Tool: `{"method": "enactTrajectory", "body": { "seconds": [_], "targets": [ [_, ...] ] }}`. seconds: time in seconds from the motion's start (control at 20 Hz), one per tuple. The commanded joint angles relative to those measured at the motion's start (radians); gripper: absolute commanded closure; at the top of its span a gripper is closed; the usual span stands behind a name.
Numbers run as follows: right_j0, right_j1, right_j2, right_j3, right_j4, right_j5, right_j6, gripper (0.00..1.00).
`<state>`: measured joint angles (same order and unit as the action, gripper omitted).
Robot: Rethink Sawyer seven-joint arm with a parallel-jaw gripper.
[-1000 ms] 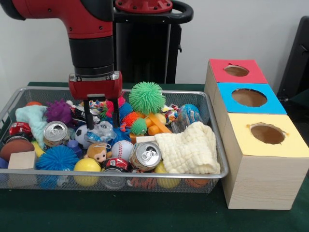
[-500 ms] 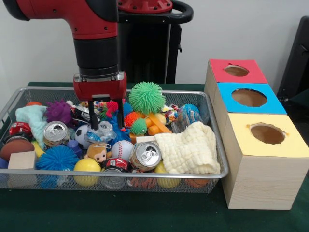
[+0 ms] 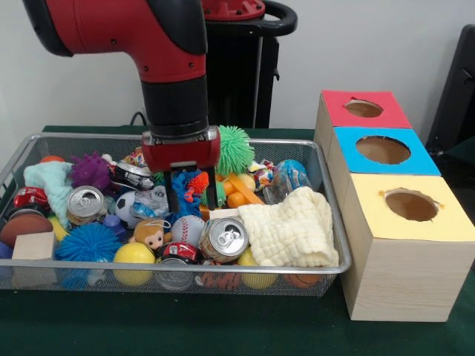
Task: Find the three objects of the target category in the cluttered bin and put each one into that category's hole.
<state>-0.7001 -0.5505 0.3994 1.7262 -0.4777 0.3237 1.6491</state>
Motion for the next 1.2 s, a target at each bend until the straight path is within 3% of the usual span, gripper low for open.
{"method": "enactTrajectory", "body": {
  "seconds": [0.05,0.4,0.75,1.2],
  "targets": [
    [-0.027,0.11,-0.021,-0.037,-0.064,-0.09,0.048,0.0],
    [-0.068,0.119,-0.024,0.009,-0.093,-0.141,0.034,0.0],
    [-0.126,0.035,-0.024,0.161,-0.136,-0.142,0.026,0.0],
    [-0.144,-0.01,-0.048,0.137,-0.13,-0.126,0.049,0.0]
  ]
}}
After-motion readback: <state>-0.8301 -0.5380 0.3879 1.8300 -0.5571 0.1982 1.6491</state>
